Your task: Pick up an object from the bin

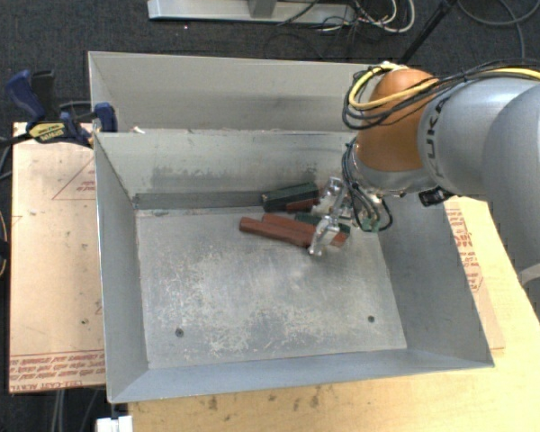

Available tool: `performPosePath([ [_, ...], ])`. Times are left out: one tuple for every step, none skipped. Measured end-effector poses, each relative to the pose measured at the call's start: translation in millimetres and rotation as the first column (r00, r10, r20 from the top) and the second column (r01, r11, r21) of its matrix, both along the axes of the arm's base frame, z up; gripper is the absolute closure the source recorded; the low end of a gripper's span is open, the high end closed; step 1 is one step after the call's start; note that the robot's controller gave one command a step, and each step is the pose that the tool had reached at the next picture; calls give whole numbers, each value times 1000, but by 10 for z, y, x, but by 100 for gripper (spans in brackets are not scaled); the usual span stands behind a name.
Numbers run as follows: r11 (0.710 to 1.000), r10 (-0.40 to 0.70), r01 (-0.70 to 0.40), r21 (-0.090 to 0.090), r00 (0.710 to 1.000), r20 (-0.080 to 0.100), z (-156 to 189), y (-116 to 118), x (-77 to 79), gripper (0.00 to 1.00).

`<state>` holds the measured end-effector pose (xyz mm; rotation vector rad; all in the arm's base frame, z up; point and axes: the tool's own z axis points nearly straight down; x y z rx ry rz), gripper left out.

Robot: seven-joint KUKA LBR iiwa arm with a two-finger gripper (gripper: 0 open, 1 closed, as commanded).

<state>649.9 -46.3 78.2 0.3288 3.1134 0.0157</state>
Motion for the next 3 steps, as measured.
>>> performPosePath([
  [1000,0,0,-1,1000,-1,20,0,-7,100],
  [1000,1,-1,-6,1000,-14,158,-12,-44,100],
  [1000,0,0,-7,1000,-13,378,-19,-38,100],
])
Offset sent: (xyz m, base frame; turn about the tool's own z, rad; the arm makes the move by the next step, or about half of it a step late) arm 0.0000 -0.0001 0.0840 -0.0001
